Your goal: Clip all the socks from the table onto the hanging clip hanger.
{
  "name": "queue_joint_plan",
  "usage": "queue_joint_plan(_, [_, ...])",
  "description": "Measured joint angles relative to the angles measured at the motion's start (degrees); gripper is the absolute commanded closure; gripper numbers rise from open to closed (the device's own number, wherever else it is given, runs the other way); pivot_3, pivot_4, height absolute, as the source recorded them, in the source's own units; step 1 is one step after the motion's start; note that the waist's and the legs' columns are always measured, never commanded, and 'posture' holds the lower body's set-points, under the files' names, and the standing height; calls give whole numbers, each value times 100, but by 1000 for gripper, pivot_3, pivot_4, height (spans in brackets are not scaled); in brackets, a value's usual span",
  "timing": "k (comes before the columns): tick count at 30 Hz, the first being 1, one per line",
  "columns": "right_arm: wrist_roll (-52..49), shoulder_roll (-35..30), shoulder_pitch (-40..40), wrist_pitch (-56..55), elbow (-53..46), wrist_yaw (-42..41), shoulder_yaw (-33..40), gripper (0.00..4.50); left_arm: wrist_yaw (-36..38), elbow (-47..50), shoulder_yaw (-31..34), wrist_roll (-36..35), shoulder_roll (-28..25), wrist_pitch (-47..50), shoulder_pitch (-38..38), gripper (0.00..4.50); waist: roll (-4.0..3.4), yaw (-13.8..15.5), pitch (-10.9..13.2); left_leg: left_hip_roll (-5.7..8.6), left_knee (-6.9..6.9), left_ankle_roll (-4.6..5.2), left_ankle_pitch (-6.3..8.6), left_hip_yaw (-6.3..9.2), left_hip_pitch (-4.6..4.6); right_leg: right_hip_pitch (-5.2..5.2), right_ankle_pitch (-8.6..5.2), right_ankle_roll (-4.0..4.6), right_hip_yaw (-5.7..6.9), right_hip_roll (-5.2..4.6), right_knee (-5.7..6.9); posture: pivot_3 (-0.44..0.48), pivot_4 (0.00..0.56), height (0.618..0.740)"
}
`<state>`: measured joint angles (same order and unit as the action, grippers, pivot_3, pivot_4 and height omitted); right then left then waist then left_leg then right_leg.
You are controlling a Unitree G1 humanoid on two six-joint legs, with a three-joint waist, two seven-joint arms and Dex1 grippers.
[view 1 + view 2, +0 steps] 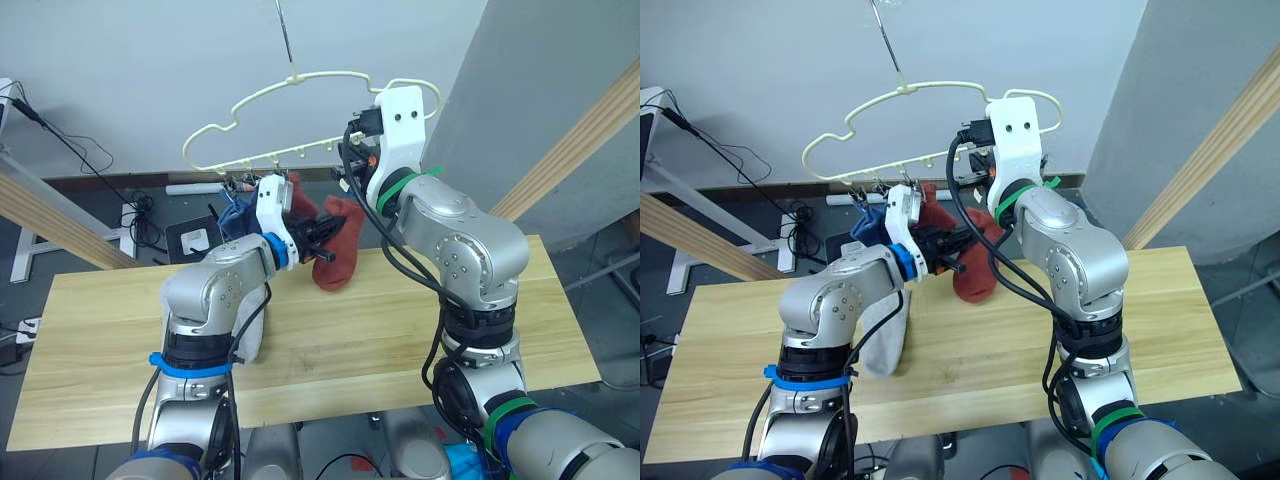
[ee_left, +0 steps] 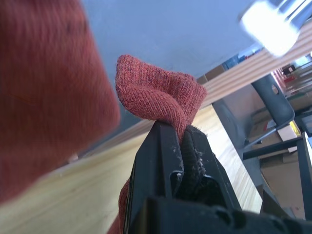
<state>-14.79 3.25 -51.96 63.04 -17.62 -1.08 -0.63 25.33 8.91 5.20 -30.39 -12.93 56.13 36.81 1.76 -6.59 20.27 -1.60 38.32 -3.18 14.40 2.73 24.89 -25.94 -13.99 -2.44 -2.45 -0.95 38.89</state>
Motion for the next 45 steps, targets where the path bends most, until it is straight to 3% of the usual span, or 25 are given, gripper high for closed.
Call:
queue_joint_plan(32, [3, 0, 0, -19, -23, -8, -5, 4500, -406, 152, 297, -805, -62, 344, 226, 4460, 0, 2, 0, -1, -22, -1, -1, -7, 0, -8, 0, 0, -4, -2, -15, -202, 366, 740])
queue_joint_plan(41, [8, -12, 0, -19, -20, -4, -6, 1463, -460, 152, 301, -806, -82, 336, 227, 4500, 0, 4, 0, 0, -23, -1, -1, -8, 0, -8, 0, 0, -4, -3, -16, -198, 367, 740])
queue_joint_plan(45, [7, -9, 0, -20, -20, -5, -11, 1463, -462, 154, 303, -884, -62, 337, 227, 4500, 0, 4, 0, -1, -23, -1, -1, -9, 0, -8, 0, 0, -4, -3, -16, -198, 368, 740])
